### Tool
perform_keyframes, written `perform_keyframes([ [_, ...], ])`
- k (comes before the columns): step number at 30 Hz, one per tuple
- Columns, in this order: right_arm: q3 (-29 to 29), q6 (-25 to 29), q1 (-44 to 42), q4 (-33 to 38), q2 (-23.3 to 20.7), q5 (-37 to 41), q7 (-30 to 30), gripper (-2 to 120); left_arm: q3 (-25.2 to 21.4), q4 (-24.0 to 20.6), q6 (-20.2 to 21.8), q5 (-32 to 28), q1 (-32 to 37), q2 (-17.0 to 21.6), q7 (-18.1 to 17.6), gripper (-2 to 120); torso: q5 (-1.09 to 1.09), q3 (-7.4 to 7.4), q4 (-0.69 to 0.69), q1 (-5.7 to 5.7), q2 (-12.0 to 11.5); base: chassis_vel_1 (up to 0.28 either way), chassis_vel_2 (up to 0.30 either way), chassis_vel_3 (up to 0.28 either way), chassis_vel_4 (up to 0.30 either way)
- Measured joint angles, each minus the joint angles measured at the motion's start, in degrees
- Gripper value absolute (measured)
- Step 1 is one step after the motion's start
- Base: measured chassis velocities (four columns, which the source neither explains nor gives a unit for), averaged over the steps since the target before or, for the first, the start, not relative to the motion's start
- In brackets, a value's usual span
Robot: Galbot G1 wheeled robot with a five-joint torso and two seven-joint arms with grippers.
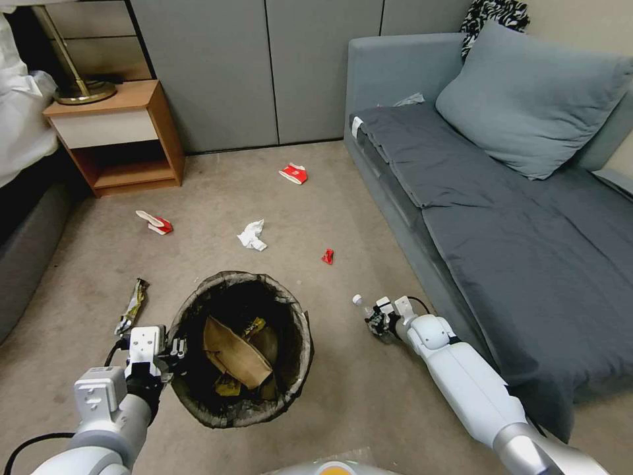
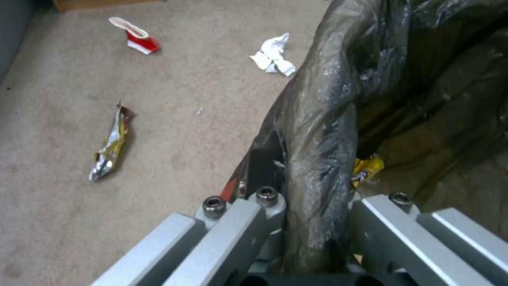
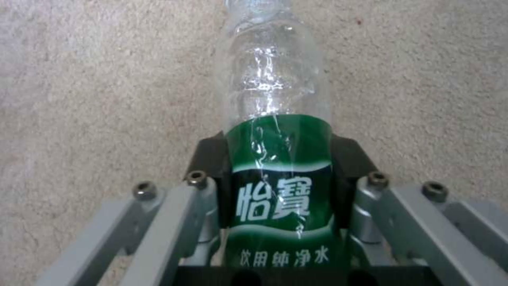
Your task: Pick up the trash bin, then pick up the garbage from the floor and place it into the trash bin.
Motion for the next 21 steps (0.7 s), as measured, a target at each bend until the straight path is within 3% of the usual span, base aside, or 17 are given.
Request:
perform_keyframes([
  [7,2.17,1.26,-1.58,5.59,-1.03,1.72,1.88,22,0.01,0.0,0.06,0.0,0.01,0.03,0.04,0,0.01,0.0,0.01,0.0,0.0,0.0,0.0,0.0,0.0],
  [13,4.0,-1.98,-4.44,24.9,-8.82,12.51,5.33,22,0.13,0.0,0.1,-0.03,-0.19,0.07,0.08,0,0.01,0.0,0.0,0.0,0.0,0.0,0.0,0.0,0.0],
  [18,5.06,-3.94,-4.94,33.95,-13.55,18.39,7.08,22,0.27,0.0,0.11,-0.05,-0.36,0.19,0.15,0,0.02,0.0,-0.02,0.0,0.0,0.0,0.0,0.0,0.0],
  [21,5.68,-6.0,-5.18,43.04,-16.65,22.52,8.77,22,0.38,0.0,0.13,-0.05,-0.42,0.3,0.17,0,0.0,0.0,0.0,0.0,0.0,0.0,0.0,0.0,0.0],
])
